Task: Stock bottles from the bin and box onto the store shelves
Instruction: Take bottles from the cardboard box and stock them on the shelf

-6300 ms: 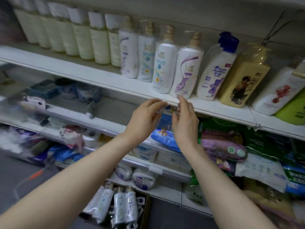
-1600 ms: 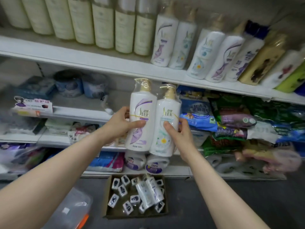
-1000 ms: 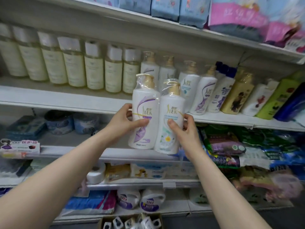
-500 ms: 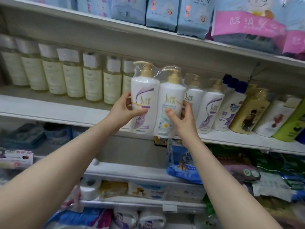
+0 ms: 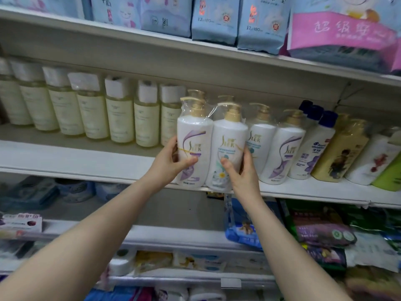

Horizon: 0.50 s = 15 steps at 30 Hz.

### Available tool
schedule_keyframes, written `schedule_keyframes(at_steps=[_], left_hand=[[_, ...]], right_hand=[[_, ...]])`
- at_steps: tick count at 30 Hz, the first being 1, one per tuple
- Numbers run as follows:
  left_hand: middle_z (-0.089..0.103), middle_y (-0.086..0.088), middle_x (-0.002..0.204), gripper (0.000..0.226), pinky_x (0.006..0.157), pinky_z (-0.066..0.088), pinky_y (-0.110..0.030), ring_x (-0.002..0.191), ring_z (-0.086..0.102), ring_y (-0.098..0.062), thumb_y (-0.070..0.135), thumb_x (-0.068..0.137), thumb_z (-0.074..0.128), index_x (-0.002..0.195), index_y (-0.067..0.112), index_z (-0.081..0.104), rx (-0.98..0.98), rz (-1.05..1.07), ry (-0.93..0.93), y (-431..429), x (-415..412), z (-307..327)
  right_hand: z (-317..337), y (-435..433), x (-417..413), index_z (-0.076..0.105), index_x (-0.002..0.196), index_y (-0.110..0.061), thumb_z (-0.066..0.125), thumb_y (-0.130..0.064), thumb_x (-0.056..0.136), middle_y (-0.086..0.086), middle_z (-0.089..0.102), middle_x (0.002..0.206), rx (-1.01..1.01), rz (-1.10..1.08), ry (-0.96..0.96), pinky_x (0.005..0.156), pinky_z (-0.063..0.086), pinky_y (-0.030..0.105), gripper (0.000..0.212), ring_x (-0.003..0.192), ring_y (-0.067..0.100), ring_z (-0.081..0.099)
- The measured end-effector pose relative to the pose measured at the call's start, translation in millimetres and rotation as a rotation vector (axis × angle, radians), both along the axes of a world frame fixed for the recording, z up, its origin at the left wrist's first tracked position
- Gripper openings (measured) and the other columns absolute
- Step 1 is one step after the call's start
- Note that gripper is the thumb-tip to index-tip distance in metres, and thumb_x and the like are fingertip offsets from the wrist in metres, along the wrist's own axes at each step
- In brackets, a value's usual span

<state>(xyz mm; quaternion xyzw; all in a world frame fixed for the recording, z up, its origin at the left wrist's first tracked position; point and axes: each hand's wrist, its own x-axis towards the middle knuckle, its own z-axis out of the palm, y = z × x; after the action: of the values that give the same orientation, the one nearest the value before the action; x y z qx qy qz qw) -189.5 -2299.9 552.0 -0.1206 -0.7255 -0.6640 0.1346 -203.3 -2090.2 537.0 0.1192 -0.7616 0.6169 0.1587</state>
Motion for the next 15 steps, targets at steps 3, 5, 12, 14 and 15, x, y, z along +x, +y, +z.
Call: schedule_keyframes(at_steps=[3, 5, 12, 14, 15], left_hand=[[0.071, 0.006, 0.111, 0.045, 0.086, 0.052, -0.023, 0.104, 0.067, -0.008, 0.008, 0.084, 0.074, 0.122, 0.019, 0.053, -0.009, -0.006, 0.006, -1.6, -3.0, -3.7], [0.071, 0.011, 0.107, 0.043, 0.087, 0.053, -0.027, 0.101, 0.067, -0.005, 0.013, 0.084, 0.075, 0.120, 0.023, 0.054, -0.056, 0.022, 0.019, -2.8, -3.9, -4.5], [0.042, 0.006, 0.140, 0.093, 0.095, 0.048, -0.024, 0.117, 0.054, -0.006, 0.019, 0.073, 0.085, 0.148, 0.025, 0.029, -0.340, 0.328, 0.250, 5.4, 14.2, -25.3], [0.033, -0.004, 0.144, 0.095, 0.095, 0.050, -0.031, 0.120, 0.051, -0.018, 0.015, 0.073, 0.085, 0.148, 0.022, 0.028, -0.515, 0.432, 0.398, 6.1, 19.1, -35.6], [0.033, -0.007, 0.143, 0.092, 0.094, 0.051, -0.035, 0.120, 0.050, -0.023, 0.014, 0.072, 0.085, 0.146, 0.022, 0.031, -0.590, 0.459, 0.474, 6.2, 20.5, -39.3]], right_hand=[[-3.0, -4.2, 1.8, 0.033, 0.149, -0.034, 0.067, -0.049, 0.088, -0.010, 0.053, 0.139, 0.032, -0.066, 0.005, 0.105, 0.049, 0.044, 0.072, 0.124, 0.006, 0.054], [-5.0, -6.6, 3.1, 0.035, 0.147, -0.033, 0.064, -0.056, 0.085, -0.008, 0.053, 0.139, 0.087, -0.126, 0.026, 0.102, 0.050, 0.045, 0.073, 0.124, 0.009, 0.054], [-20.9, -9.9, 26.3, 0.023, 0.153, -0.022, 0.077, -0.030, 0.084, 0.010, 0.033, 0.146, 0.442, -0.415, 0.278, 0.114, 0.036, 0.037, 0.088, 0.135, 0.025, 0.041], [-27.8, -12.2, 31.0, 0.031, 0.149, -0.022, 0.080, -0.017, 0.079, 0.013, 0.034, 0.142, 0.570, -0.464, 0.452, 0.110, 0.037, 0.034, 0.086, 0.129, 0.029, 0.043], [-32.0, -13.5, 32.3, 0.034, 0.146, -0.023, 0.081, -0.011, 0.077, 0.014, 0.035, 0.139, 0.624, -0.472, 0.517, 0.108, 0.042, 0.037, 0.084, 0.125, 0.030, 0.045]])
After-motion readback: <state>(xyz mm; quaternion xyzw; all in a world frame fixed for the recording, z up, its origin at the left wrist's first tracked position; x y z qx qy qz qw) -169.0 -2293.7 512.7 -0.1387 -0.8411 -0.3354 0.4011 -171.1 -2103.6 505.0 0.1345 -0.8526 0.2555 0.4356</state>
